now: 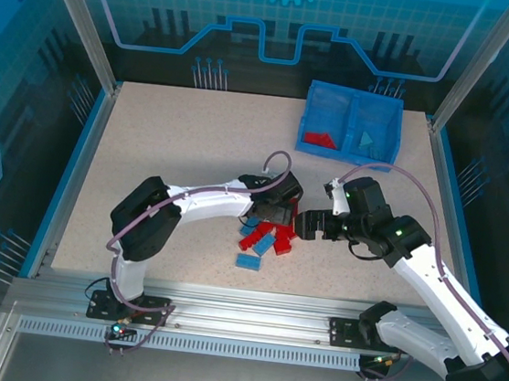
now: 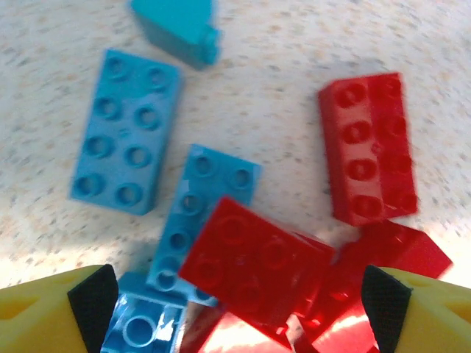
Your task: Sort the legos into containers by color
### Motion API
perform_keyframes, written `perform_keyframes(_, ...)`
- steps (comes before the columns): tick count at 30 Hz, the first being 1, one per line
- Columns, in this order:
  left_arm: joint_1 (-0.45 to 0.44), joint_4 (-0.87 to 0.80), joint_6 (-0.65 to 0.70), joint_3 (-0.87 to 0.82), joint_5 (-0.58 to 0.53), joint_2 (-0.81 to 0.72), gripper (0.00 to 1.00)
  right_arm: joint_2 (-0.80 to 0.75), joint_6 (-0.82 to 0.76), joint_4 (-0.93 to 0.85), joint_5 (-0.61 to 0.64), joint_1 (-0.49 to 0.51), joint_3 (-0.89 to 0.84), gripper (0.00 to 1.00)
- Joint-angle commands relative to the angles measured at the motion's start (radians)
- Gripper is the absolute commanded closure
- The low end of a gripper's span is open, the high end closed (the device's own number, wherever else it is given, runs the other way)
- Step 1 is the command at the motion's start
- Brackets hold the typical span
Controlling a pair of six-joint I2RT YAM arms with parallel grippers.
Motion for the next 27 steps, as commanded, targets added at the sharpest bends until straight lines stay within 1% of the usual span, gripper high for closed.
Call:
perform_keyframes(1, -0.020, -0.090, -0.219, 0.069, -0.089, -0.006, 0.11, 0.009, 0.001, -0.013, 0.009, 0.018, 0.013, 0.00)
perform_keyframes(3, -0.032, -0.152, -0.370, 0.120, -0.082, 0.008, 0.12, 0.013, -0.001, -0.013, 0.008, 0.018, 0.016, 0.00)
perform_keyframes(5, -0.033, -0.226, -0.518, 0.186, -0.028, 0.043, 0.14, 0.015, -0.002, -0.013, 0.007, 0.020, 0.017, 0.00)
perform_keyframes(7, -0.033, -0.269, -0.610, 0.234, 0.000, 0.069, 0.15, 0.015, -0.004, -0.016, 0.008, 0.020, 0.016, 0.00)
perform_keyframes(11, -0.030, -0.251, -0.779, 0.211, 0.012, 0.075, 0.17, 0.003, -0.006, -0.024, 0.014, 0.022, 0.013, 0.00)
perform_keyframes(14, -0.014, -0.252, -0.810, 0.222, 0.043, 0.100, 0.17, -0.013, -0.010, -0.035, 0.022, 0.022, 0.009, 0.00)
perform_keyframes(18, -0.006, -0.252, -0.767, 0.271, 0.050, 0.153, 0.17, -0.028, -0.017, -0.044, 0.036, 0.022, 0.005, 0.00)
perform_keyframes(21, 0.003, -0.289, -0.774, 0.296, 0.047, 0.195, 0.26, -0.028, -0.020, -0.054, 0.036, 0.021, 0.015, 0.00)
perform_keyframes(23, 0.010, -0.281, -0.772, 0.289, 0.054, 0.209, 0.32, -0.032, -0.023, -0.059, 0.037, 0.022, 0.018, 0.00)
perform_keyframes(27, 0.011, -0.277, -0.760, 0.273, 0.040, 0.209, 0.49, -0.046, -0.023, -0.064, 0.047, 0.021, 0.012, 0.00)
